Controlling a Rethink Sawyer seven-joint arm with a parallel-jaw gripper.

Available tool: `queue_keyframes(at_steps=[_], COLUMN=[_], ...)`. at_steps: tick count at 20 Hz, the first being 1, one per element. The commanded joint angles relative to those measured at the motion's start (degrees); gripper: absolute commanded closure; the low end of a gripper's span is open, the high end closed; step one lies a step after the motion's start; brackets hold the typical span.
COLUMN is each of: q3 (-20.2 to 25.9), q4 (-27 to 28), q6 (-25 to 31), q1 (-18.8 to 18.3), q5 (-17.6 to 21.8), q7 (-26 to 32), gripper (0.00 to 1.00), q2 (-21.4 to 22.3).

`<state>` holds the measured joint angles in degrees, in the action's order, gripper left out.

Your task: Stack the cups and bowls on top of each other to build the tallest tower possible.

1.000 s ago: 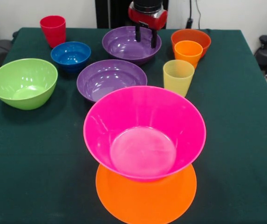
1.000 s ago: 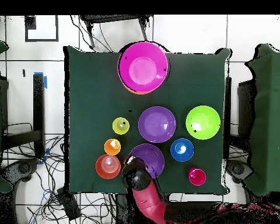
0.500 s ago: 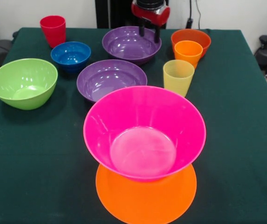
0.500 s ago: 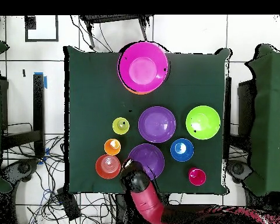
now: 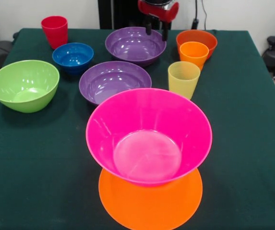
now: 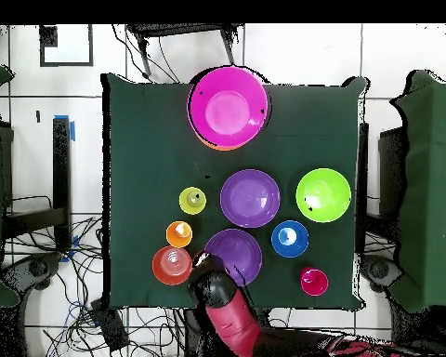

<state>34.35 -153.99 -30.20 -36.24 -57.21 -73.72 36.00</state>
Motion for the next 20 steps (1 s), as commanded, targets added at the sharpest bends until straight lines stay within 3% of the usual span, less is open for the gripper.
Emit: queue_keyframes(at_steps=[1, 9, 12, 20], q3=[-3.04, -5.44, -6.19, -9.72], q4=[11.75, 18.75, 19.62, 22.87], q6=[4.01, 2.87, 2.89, 4.77], q1=[1.63, 1.59, 2.11, 4.51], q5=[5.05, 13.87, 16.1, 17.45], q7=[-13.9, -16.81, -18.62, -19.5], gripper=[0.0, 0.0, 0.0, 0.0], q2=[-3.05, -10.41, -11.04, -11.84])
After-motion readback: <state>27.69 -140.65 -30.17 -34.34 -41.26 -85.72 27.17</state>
